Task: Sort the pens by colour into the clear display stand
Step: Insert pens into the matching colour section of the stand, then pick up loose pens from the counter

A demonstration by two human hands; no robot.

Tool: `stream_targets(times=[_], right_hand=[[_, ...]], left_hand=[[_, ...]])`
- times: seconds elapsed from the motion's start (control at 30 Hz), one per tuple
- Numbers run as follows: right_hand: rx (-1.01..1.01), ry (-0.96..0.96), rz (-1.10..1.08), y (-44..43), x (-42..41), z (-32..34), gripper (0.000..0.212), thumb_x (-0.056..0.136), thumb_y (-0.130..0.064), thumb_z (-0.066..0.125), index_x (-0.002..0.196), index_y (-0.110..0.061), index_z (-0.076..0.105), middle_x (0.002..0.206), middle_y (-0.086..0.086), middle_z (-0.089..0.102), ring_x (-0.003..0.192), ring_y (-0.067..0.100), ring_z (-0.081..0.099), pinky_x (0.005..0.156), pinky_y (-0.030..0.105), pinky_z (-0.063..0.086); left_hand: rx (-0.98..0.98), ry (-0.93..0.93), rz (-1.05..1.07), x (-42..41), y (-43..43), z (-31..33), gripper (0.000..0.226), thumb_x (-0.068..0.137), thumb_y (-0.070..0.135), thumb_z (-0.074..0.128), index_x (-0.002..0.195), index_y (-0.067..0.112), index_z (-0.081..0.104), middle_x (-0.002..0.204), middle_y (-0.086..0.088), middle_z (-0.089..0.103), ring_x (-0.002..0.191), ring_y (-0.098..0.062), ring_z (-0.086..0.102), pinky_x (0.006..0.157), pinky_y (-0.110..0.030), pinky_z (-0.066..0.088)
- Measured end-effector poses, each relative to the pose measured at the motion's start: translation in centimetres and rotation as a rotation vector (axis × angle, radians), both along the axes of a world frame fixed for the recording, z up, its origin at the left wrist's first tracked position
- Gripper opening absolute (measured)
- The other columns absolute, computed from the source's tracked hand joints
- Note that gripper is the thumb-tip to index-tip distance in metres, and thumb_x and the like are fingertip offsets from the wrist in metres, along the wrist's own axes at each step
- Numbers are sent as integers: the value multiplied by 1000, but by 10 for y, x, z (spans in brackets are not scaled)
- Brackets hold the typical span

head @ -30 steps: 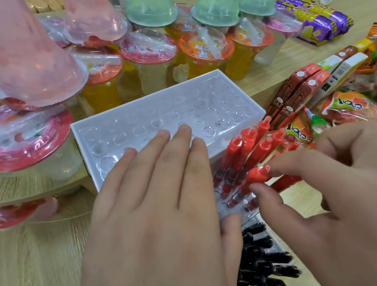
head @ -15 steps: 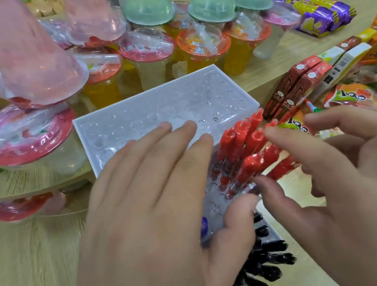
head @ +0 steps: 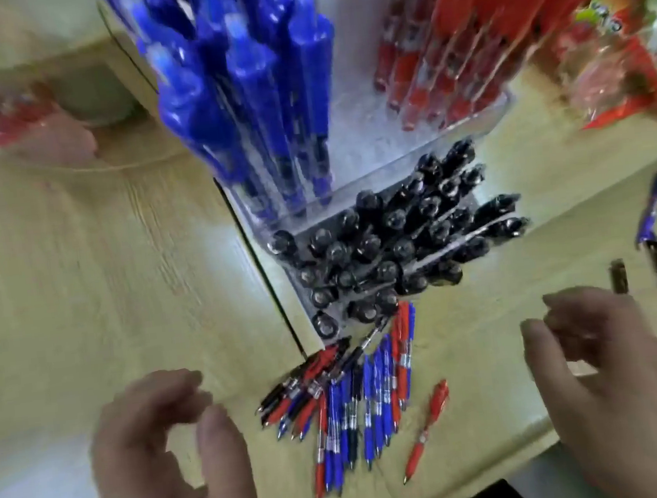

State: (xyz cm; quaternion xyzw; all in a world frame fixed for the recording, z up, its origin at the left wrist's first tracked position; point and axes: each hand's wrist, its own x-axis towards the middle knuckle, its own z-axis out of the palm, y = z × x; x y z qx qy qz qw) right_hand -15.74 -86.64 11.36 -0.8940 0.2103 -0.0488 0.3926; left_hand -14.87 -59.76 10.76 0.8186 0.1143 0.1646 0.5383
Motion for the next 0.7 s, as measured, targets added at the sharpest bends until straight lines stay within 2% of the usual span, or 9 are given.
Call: stream_targets(times=[0.07,0.13,0.2,0.3,0.37,0.43,0.5,0.63,0.7], right_hand=[[-37,267,26,12,-24,-45,23,86,-22,72,91,-38,56,84,-13,63,76,-1,61,62,13,48],[-38,463,102,21,-41,-82,14,89,-36,65,98,-39,56,83,-21,63,74,-3,61,64,22,50],[-97,562,146,28,-35,-105,21,90,-49,57,106,-38,55,84,-23,63,75,-1,62,65,28,49],[-153,621,185,47,-21,-123,32,89,-62,50,102,-32,52,88,-12,67,86,17,66,65,28,46],[-181,635,168,51,-11,-130,37,89,-64,48,98,-28,50,84,-9,66,82,22,65,66,30,49],[-196,659,159,52,-7,-136,40,89,-65,47,97,-26,49,76,-8,60,73,22,60,63,31,49],[-196,683,166,55,-5,-138,39,89,-63,49,96,-25,48,71,-9,56,68,21,56,59,30,46],[-130,705,125,54,0,-139,31,88,-53,58,96,-24,51,74,-7,59,78,24,64,61,30,46],[-116,696,116,51,2,-139,22,87,-44,59,94,-24,55,70,-8,60,72,22,62,60,30,47]], left_hand=[[129,219,-25,-21,-17,-21,16,80,33,56,94,35,63,89,5,63,73,-10,58,66,-33,51],[235,397,-156,-40,-28,-52,20,79,42,55,95,38,65,93,12,62,75,-7,60,62,-33,55],[341,524,-292,-40,-37,-77,24,83,45,54,102,36,67,97,13,60,83,-11,63,69,-36,57],[494,577,-203,-32,-44,-103,25,85,34,63,108,27,67,100,2,57,88,-22,63,72,-38,56],[566,607,-116,-24,-40,-111,28,85,30,66,111,21,68,101,-3,60,92,-27,61,72,-41,55],[699,605,-193,-21,-36,-121,31,86,30,65,115,19,68,103,-4,66,95,-27,59,78,-43,54],[759,635,-263,-18,-33,-123,30,87,30,63,115,21,69,104,-2,69,95,-26,61,80,-41,53],[781,638,-314,-16,-29,-129,21,83,25,71,102,19,73,94,-2,71,86,-28,65,73,-39,55],[778,621,-330,-16,-26,-125,17,80,24,74,96,21,72,89,1,71,82,-26,65,71,-37,54]])
